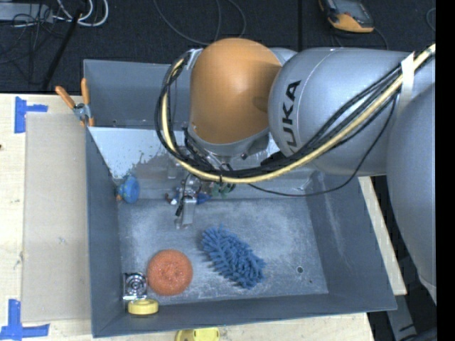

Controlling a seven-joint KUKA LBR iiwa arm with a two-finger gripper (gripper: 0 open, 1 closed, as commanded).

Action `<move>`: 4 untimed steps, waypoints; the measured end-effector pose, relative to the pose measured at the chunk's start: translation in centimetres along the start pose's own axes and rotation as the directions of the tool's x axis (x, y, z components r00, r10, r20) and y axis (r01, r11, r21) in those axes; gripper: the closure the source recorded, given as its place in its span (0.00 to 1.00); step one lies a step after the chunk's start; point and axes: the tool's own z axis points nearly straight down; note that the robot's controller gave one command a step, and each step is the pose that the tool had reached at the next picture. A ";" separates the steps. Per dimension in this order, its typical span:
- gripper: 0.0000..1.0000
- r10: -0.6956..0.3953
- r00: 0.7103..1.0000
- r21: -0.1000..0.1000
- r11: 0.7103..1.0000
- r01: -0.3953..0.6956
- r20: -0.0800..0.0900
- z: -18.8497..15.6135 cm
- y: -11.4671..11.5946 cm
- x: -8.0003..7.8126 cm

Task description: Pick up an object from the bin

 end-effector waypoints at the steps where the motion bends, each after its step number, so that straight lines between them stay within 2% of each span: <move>1: 0.00 0.003 1.000 -0.001 1.000 -0.003 0.008 -0.5 -0.1 -0.1; 2: 0.00 -0.044 0.999 -0.002 0.999 0.044 0.010 2.8 -4.9 0.5; 3: 0.00 0.004 1.000 0.000 1.000 -0.004 0.008 6.5 -7.9 1.3; 4: 0.00 -0.008 1.000 0.000 1.000 0.008 0.005 8.9 -8.5 2.5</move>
Offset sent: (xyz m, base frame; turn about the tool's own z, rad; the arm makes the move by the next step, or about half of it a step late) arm -0.0107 -0.1014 -0.0605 -0.0761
